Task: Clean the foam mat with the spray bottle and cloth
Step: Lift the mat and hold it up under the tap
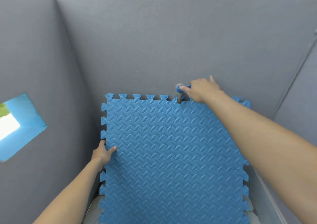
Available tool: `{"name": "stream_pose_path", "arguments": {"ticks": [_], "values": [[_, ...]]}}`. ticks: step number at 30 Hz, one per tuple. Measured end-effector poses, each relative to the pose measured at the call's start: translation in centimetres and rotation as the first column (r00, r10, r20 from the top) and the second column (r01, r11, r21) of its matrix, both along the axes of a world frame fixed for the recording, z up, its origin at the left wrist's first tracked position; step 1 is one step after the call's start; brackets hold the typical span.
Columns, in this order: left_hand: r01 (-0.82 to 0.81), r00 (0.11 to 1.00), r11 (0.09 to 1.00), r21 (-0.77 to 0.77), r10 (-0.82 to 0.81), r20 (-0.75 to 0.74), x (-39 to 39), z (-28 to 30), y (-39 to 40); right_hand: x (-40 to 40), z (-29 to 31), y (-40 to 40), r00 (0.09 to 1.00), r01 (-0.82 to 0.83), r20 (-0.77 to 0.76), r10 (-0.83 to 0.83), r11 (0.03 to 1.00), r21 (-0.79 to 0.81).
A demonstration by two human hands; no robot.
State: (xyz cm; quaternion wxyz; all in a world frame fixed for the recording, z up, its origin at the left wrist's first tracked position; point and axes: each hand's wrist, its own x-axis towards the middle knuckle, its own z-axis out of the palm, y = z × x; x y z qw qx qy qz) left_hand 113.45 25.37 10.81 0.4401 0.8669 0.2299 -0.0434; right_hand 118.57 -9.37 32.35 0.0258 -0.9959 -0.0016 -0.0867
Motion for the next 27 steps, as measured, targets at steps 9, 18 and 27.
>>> {"name": "stream_pose_path", "arguments": {"ticks": [9,18,27], "values": [[-0.017,1.000,1.000,0.019,0.017,-0.024,-0.4,-1.1,-1.3,0.6,-2.6,0.3,0.995,0.038,0.095,-0.039,0.999,0.009],[0.065,0.993,0.996,0.060,-0.058,-0.107,0.5,0.5,-2.1,0.5,-2.1,0.6,0.997,0.032,0.074,-0.034,0.999,0.024],[0.149,0.983,0.964,0.219,-0.121,-0.136,1.0,0.4,-2.7,1.2,-2.6,0.9,0.989,0.105,0.117,-0.096,0.992,-0.074]]}}
